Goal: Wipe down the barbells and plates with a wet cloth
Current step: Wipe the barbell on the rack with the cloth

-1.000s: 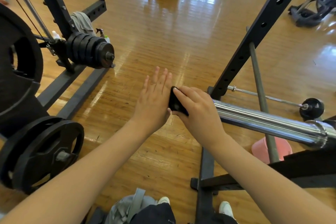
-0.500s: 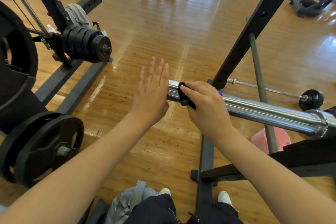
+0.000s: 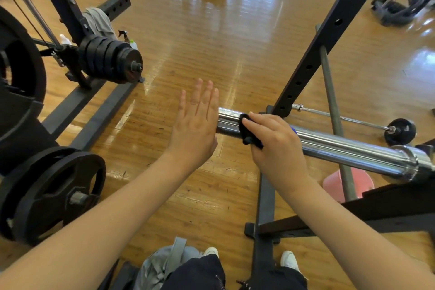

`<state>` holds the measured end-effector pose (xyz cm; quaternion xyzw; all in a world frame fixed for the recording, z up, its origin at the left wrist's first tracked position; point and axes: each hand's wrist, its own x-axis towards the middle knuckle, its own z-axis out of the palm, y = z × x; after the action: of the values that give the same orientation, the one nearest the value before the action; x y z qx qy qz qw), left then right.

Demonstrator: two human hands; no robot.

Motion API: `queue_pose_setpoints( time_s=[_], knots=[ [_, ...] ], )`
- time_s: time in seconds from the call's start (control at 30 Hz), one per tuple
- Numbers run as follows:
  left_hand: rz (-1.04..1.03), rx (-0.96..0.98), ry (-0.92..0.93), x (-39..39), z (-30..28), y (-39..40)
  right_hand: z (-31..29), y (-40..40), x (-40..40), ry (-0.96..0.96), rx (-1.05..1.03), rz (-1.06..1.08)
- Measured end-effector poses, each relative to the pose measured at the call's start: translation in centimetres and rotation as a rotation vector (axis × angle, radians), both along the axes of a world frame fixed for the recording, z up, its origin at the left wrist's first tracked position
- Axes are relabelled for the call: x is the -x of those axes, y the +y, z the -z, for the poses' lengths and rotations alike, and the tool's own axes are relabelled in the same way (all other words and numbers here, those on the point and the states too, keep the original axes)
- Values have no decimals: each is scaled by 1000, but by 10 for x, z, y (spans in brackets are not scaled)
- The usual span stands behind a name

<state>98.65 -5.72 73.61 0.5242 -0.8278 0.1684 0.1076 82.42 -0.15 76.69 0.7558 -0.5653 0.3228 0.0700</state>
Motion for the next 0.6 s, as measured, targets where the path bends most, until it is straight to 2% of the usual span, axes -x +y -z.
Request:
queue_pose_setpoints(
  time_s=[0.17,0.43,0.6],
  knots=[
    [51,39,116,-1,4,-4,-2,-22,-35,35,-6,-88],
    [5,-19,84,0,1,-1,-4,-7,-11,-21,8,14],
    [25,0,149,1,4,-2,-3,-15,-36,6,-26,-84]
  ],
)
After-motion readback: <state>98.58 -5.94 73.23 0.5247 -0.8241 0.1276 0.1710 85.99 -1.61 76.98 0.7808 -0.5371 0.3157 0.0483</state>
